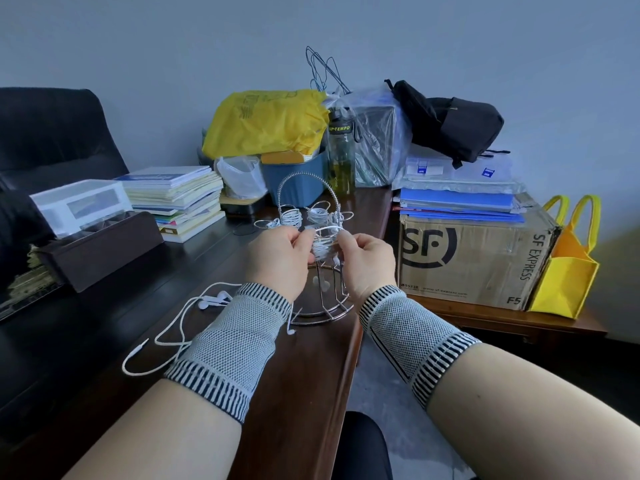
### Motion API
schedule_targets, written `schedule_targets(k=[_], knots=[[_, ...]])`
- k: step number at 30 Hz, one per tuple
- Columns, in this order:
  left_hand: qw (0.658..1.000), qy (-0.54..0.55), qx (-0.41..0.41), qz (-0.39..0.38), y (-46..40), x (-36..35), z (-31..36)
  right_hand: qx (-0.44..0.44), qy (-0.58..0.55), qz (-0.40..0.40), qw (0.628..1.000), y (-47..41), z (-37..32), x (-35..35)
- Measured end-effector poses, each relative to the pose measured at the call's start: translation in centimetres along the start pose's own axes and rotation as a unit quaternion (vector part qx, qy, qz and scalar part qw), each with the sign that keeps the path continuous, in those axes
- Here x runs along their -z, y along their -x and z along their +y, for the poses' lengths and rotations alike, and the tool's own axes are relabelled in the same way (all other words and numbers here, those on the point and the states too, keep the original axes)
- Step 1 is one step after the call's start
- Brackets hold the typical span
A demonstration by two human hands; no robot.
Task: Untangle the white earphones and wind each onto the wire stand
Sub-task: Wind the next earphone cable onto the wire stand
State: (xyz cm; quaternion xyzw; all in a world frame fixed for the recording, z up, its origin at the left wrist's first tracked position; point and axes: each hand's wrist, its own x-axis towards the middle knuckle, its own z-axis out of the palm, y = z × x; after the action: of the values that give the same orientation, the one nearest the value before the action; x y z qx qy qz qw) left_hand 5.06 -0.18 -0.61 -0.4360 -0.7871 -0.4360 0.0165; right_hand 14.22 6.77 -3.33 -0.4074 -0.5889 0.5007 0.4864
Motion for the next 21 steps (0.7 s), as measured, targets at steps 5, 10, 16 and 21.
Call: schedule_targets(k=[5, 10, 16, 21], knots=[[0.984, -0.175, -0.046, -0.001, -0.5, 0.6, 0.7, -0.022, 0.073, 0.024, 0.997, -0.4, -1.0, -0.5], [0.977, -0.209, -0.037, -0.024, -0.2, 0.5, 0.9, -0.028, 0.128, 0.018, 0.991, -0.9, -1.6, -0.3], [0.995, -0.002, 0.057, -0.076, -0.2, 0.3, -0.5, -0.023, 0.138, 0.007, 0.990, -1.3, -1.7, -0.4], [0.977, 0.141, 0.102, -0.125, 0.0, 0.6, -2.0, 0.002, 0.106, 0.030, 0.994, -1.3, -1.0, -0.7]])
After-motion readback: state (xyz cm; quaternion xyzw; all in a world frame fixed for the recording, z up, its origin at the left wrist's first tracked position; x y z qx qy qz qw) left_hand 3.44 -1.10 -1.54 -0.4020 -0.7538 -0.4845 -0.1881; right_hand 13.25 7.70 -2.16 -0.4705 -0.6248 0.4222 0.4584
